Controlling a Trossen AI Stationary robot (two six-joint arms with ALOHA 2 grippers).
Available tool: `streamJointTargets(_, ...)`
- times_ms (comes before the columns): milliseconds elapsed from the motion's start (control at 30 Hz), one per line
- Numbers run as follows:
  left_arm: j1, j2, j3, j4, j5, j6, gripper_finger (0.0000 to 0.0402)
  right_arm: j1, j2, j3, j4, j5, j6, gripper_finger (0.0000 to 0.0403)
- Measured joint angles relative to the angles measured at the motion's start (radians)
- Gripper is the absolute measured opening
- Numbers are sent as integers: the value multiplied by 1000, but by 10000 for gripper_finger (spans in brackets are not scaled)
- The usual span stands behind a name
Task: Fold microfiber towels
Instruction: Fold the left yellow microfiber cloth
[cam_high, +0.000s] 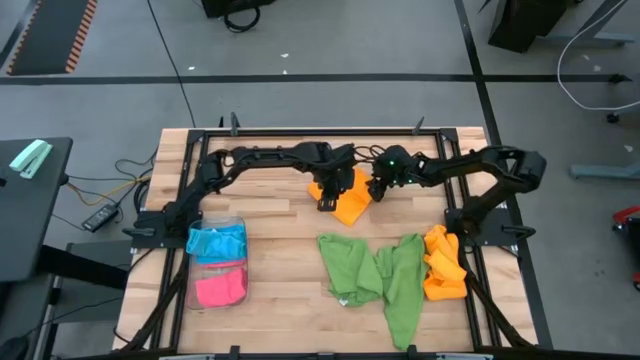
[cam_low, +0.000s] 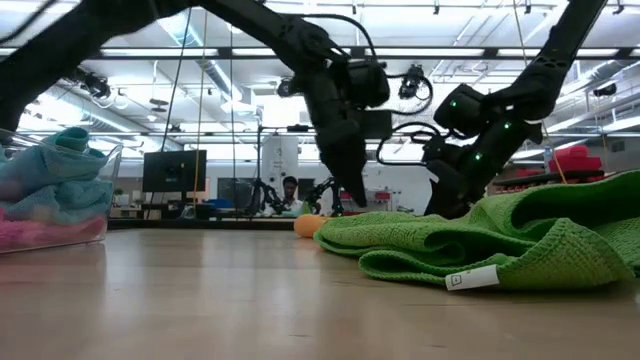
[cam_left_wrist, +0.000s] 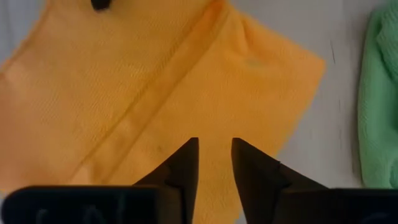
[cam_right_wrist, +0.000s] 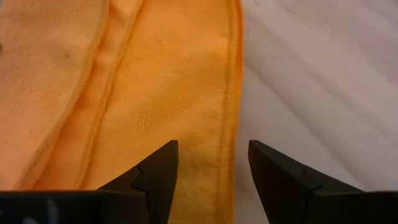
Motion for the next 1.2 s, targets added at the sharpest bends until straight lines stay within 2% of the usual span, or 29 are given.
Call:
streamJointTargets(233, -12, -192, -287, 279, 0, -56, 66, -11, -15, 2, -10, 1, 18, 204)
streamJointTargets(533, -33, -426, -562, 505, -14, -104, 62, 62, 37, 5, -18, 59, 43, 206)
streamJointTargets(700, -35, -554, -715, 628, -26, -156, 62, 109, 32, 4, -30, 59, 75, 190)
streamJointTargets(867, -39, -666, -842, 701, -52, -205, 62, 149, 34, 5, -60, 82, 73, 136)
streamJointTargets(1067, -39, -759, -918, 731, -86, -241, 62, 174, 35, 4, -73, 89, 55, 23)
streamJointTargets(1200, -38, -775, -918, 742, -89, -247, 62, 179, 28, 16, -96, 108, 26, 9)
